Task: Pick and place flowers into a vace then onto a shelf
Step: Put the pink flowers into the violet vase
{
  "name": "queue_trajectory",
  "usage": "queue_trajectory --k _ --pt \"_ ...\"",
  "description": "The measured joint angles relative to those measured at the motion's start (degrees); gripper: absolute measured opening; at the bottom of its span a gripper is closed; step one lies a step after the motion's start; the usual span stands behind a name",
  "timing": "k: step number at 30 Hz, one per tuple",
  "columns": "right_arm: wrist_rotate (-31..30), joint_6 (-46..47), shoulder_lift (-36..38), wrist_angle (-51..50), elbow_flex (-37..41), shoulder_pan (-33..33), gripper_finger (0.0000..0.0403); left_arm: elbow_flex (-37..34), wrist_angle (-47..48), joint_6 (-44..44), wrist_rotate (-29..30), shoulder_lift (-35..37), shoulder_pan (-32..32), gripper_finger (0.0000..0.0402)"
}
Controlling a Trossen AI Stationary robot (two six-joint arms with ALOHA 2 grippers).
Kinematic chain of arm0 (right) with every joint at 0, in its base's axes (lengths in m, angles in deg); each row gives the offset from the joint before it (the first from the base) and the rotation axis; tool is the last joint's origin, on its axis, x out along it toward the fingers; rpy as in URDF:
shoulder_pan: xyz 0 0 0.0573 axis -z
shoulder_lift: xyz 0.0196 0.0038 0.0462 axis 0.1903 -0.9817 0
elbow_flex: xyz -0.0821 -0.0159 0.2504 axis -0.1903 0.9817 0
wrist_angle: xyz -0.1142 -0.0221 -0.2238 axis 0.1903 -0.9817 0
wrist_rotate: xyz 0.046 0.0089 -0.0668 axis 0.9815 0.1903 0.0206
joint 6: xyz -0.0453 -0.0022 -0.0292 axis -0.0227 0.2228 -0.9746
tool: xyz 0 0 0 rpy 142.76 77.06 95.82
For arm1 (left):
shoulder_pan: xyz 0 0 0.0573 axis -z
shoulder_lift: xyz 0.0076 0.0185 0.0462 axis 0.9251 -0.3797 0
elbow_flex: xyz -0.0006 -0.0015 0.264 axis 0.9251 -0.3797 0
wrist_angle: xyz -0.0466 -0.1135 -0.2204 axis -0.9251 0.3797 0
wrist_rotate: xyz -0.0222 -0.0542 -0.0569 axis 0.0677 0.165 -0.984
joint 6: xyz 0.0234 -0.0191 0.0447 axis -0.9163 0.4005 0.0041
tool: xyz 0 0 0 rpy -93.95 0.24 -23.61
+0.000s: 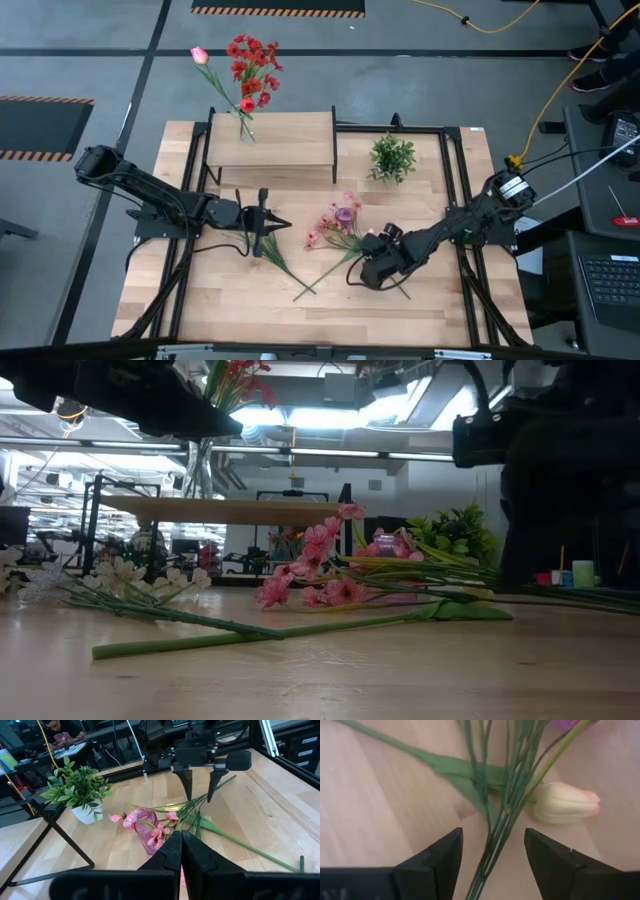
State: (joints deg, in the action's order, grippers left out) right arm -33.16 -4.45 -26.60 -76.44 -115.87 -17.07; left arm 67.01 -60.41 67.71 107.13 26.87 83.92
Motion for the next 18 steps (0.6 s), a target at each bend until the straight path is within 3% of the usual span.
queue_trajectory --k 18 --pt "-0.9 1.9 -0.1 6.8 5.0 0.2 0.0214 0.0 0.0 1.4 0.0 0.0 0.0 0.0001"
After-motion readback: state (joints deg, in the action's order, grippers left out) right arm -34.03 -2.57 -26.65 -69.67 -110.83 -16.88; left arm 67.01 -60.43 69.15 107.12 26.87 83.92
